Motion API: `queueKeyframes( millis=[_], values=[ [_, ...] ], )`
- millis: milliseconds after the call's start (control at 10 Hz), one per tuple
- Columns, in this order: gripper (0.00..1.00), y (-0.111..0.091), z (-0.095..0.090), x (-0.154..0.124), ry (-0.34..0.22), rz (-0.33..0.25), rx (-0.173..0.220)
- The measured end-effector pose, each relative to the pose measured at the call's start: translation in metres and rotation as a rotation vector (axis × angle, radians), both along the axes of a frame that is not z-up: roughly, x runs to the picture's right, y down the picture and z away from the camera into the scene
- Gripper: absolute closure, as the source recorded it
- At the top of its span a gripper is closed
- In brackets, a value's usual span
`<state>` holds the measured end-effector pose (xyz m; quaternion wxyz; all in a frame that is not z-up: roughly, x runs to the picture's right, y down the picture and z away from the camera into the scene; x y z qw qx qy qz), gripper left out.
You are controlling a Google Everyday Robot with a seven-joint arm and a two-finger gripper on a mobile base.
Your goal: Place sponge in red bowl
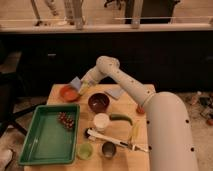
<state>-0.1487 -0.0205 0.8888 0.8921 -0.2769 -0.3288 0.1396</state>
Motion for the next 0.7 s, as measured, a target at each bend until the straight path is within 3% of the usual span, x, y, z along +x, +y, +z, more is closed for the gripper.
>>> queueKeyframes(
  millis=[700],
  values=[
    [1.0,-0.005,0.024,-0.038,-0.009,-0.034,-0.005]
  ],
)
